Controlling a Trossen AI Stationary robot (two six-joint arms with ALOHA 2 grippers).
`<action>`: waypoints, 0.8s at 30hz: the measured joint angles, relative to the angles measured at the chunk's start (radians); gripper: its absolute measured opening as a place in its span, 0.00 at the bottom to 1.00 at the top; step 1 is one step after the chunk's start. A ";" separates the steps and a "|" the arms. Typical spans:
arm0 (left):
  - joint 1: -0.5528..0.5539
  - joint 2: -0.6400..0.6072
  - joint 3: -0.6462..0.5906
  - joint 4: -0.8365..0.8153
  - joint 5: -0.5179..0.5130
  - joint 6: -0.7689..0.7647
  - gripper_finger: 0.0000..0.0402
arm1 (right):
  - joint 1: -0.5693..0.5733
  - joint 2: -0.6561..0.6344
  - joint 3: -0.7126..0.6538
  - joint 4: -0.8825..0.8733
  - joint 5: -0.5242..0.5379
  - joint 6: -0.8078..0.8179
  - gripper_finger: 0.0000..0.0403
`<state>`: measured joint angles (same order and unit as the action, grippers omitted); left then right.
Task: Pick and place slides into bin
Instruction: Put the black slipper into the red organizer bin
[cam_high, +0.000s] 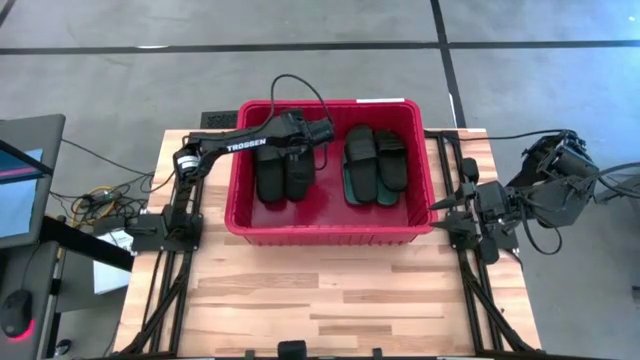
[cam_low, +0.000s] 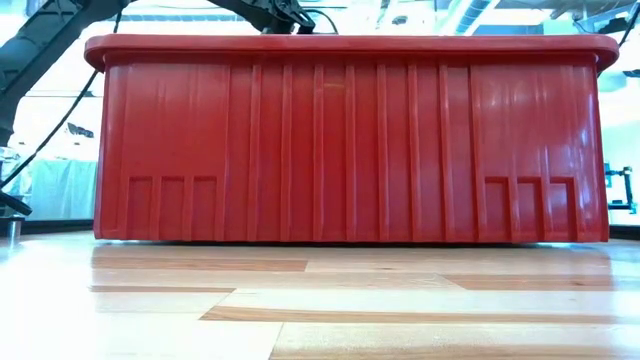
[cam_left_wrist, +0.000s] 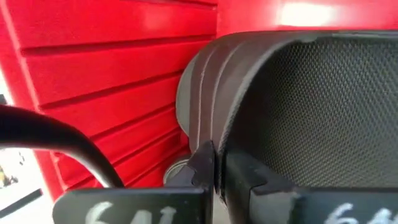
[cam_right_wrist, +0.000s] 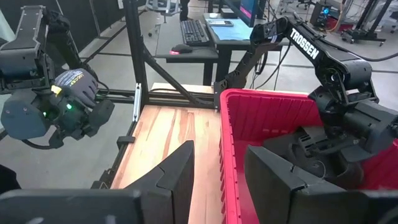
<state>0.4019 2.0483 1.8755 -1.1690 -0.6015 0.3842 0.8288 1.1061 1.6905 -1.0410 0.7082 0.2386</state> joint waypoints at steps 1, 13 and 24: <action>0.000 0.000 0.000 -0.001 0.008 0.011 0.00 | 0.000 0.000 0.000 0.000 0.000 0.000 0.32; 0.041 -0.003 -0.015 -0.046 0.128 0.011 0.00 | 0.000 0.000 0.000 0.000 0.000 0.000 0.32; 0.063 -0.003 -0.015 -0.082 0.267 -0.003 0.00 | 0.000 0.000 0.000 0.000 0.000 -0.001 0.32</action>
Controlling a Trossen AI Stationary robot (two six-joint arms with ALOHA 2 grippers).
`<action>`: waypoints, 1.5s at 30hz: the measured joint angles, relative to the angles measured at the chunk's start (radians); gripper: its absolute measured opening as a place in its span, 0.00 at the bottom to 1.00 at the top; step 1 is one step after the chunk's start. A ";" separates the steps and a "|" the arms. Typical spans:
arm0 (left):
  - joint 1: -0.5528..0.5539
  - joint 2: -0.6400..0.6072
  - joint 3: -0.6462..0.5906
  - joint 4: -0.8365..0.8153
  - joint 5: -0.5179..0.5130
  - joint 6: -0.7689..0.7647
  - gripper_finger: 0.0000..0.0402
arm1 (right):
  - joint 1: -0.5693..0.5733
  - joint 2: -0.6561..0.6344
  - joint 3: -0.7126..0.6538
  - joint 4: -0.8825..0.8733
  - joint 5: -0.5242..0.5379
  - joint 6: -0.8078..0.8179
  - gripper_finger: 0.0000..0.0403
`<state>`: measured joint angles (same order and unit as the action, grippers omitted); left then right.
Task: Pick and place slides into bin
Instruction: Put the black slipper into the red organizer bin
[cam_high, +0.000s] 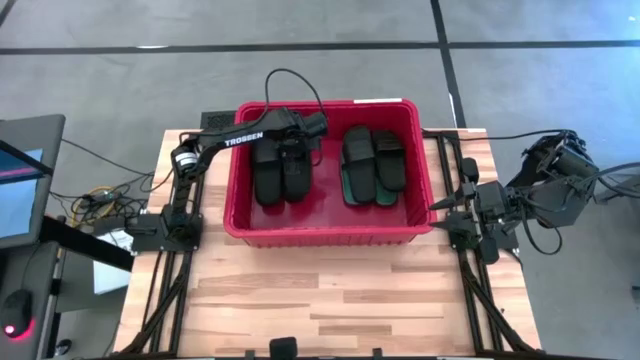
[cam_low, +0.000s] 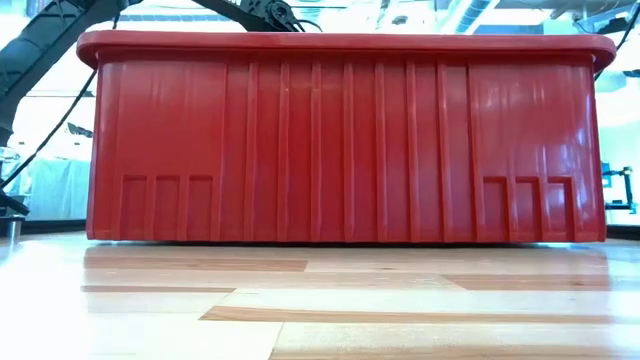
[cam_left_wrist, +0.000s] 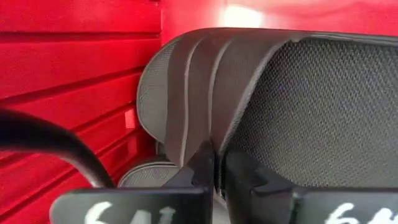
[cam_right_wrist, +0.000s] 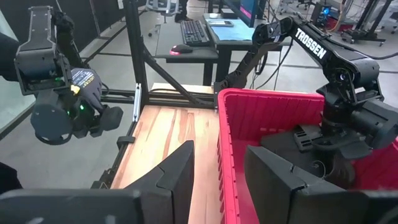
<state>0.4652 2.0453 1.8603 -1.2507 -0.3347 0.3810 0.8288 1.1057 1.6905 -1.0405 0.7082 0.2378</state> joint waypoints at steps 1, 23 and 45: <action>0.000 0.000 0.000 0.000 -0.001 -0.002 0.01 | 0.000 0.000 0.000 0.000 0.000 0.000 0.32; -0.017 0.002 0.014 -0.001 -0.073 0.056 0.32 | 0.000 0.000 0.000 0.001 0.000 0.000 0.32; -0.021 0.002 0.057 -0.063 -0.046 0.049 0.37 | 0.000 0.000 0.000 0.001 0.000 0.000 0.32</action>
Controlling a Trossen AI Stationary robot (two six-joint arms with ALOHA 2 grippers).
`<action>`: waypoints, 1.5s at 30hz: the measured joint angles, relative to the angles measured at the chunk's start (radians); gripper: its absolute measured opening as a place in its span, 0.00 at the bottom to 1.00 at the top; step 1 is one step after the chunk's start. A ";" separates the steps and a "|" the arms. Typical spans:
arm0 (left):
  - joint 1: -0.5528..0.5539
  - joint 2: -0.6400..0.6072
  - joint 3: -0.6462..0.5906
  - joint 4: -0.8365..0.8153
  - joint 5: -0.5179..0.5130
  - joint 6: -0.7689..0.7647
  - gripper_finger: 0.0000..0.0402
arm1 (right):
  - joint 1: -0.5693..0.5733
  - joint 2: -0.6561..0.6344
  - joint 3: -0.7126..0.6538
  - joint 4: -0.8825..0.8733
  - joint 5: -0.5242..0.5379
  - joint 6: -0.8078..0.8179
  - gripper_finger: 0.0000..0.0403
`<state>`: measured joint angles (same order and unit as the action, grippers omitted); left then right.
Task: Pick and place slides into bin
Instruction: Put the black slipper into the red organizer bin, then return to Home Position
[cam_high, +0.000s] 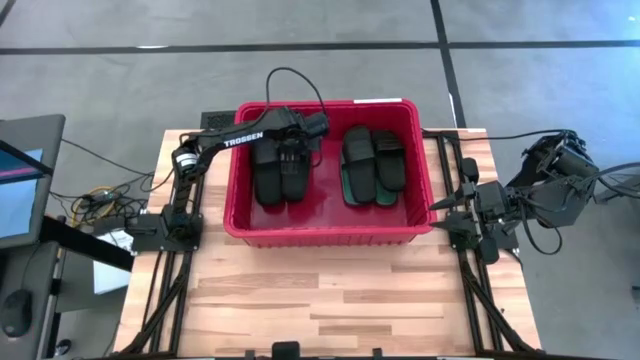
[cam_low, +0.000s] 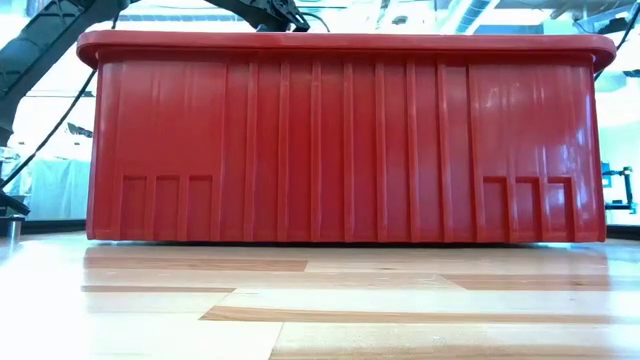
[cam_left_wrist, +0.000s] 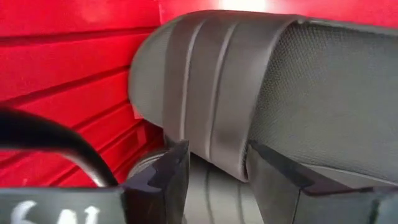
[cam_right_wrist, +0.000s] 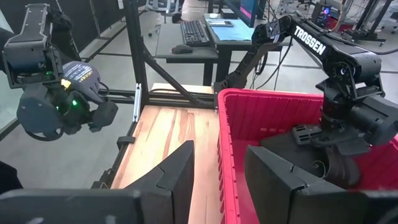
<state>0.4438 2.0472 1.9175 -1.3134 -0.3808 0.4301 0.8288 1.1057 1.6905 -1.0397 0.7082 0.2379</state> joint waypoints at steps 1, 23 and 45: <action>0.000 0.000 0.000 -0.002 0.009 -0.006 0.37 | 0.000 0.000 0.000 0.000 0.000 0.000 0.32; 0.000 0.000 0.000 -0.017 0.058 -0.077 0.37 | 0.000 0.000 0.000 0.000 0.000 0.000 0.32; 0.000 -0.110 0.001 0.010 0.055 -0.099 0.49 | 0.000 0.000 0.000 0.000 -0.004 0.000 0.32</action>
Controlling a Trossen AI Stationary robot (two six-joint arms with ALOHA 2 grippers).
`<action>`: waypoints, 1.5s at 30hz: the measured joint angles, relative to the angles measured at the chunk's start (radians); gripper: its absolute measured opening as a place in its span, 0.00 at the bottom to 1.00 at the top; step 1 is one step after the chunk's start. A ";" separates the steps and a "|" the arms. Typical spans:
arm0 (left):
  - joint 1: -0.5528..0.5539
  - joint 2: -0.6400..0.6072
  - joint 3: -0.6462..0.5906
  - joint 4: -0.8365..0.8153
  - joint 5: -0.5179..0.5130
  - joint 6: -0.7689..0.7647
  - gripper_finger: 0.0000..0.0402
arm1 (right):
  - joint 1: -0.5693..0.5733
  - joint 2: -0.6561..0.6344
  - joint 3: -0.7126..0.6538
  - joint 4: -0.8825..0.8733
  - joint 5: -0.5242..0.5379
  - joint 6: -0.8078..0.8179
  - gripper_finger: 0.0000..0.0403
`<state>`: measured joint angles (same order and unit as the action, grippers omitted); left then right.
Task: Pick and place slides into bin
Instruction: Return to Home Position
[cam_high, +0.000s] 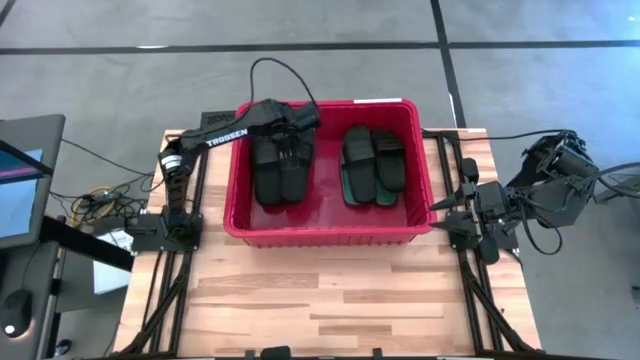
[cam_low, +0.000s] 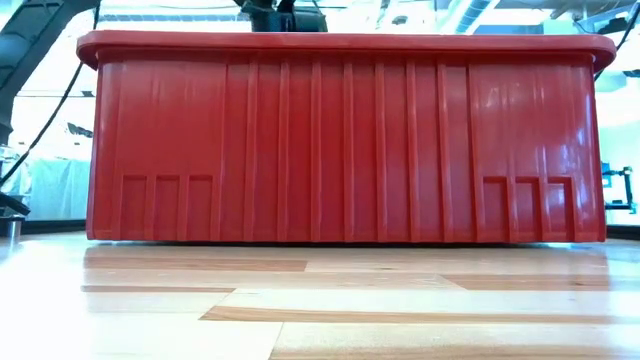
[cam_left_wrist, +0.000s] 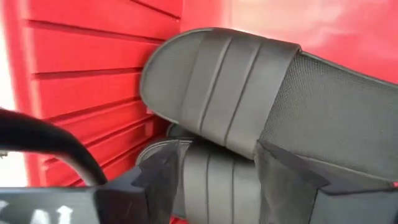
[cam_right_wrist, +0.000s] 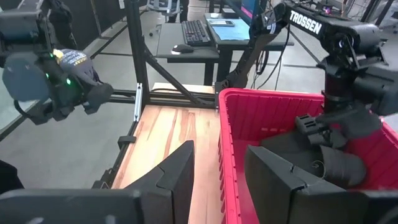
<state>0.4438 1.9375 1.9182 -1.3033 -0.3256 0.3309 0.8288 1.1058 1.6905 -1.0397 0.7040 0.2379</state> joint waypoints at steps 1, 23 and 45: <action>0.000 -0.010 0.000 0.001 0.000 0.000 0.49 | 0.000 0.000 0.000 0.000 0.000 0.000 0.32; -0.144 -0.421 0.000 0.187 -0.064 -0.066 0.50 | 0.000 -0.001 0.000 0.000 0.002 0.000 0.32; -0.294 -0.735 0.000 0.149 -0.078 -0.452 0.50 | 0.010 -0.008 0.000 -0.001 0.007 -0.058 0.32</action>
<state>0.1500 1.2021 1.9179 -1.1544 -0.4037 -0.1208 0.8388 1.0977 1.6905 -1.0411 0.7113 0.1801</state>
